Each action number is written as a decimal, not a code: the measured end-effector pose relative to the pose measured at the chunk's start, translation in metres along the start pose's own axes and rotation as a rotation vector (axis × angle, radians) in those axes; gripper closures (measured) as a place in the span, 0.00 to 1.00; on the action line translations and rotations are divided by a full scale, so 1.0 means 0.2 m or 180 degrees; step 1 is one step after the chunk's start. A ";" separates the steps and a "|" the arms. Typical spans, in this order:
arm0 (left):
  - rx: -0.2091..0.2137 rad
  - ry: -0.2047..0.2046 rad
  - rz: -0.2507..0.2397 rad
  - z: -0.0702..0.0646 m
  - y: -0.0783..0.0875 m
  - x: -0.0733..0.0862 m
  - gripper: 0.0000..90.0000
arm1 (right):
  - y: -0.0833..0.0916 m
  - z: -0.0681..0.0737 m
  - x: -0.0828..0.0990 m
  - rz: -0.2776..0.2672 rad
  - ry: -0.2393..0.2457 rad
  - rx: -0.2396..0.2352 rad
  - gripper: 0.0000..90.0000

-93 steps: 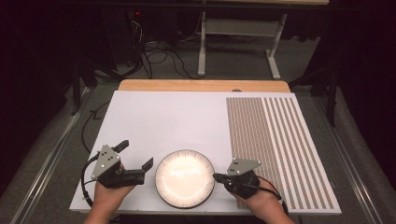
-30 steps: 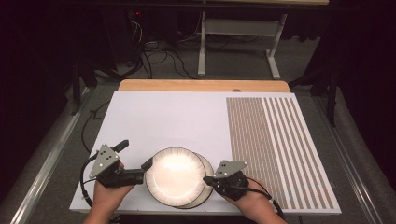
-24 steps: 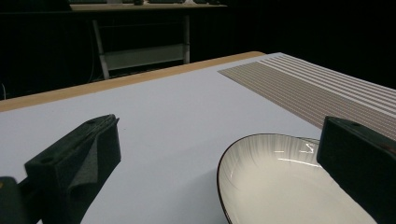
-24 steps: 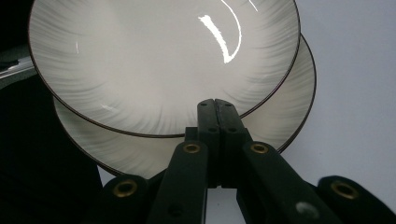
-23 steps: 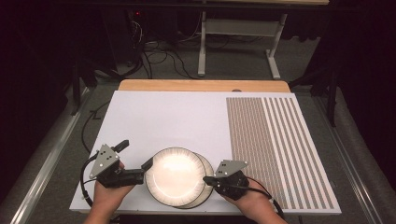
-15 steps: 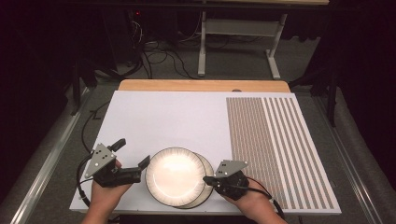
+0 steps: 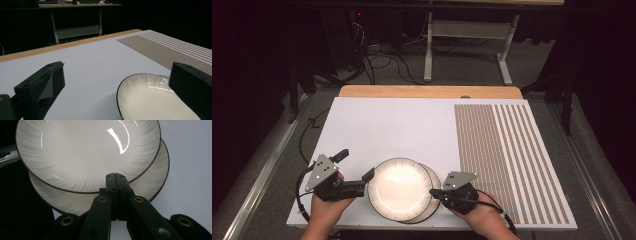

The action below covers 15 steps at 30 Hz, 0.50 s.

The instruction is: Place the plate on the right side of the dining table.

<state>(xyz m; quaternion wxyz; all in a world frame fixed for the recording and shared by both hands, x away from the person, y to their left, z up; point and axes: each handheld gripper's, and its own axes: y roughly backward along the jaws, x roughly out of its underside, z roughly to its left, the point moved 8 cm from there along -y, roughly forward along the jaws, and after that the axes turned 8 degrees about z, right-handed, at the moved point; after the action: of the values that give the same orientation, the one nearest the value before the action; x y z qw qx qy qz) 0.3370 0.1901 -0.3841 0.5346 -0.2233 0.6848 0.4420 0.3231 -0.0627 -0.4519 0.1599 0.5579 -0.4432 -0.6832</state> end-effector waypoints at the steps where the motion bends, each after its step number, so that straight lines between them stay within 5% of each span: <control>1: -0.0001 0.0000 0.0001 0.00 0.00 0.00 0.01 | 0.00 0.00 0.00 -0.0005 0.0001 0.0002 1.00; 15: -0.0002 0.0028 -0.0023 0.01 0.01 0.00 0.01 | 0.00 0.00 0.00 -0.0008 -0.0021 -0.0010 1.00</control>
<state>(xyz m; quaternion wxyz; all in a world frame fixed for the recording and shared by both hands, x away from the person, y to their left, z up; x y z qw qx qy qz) 0.3368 0.1927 -0.3826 0.5331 -0.2279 0.6862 0.4393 0.3240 -0.0625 -0.4522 0.1585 0.5560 -0.4419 -0.6859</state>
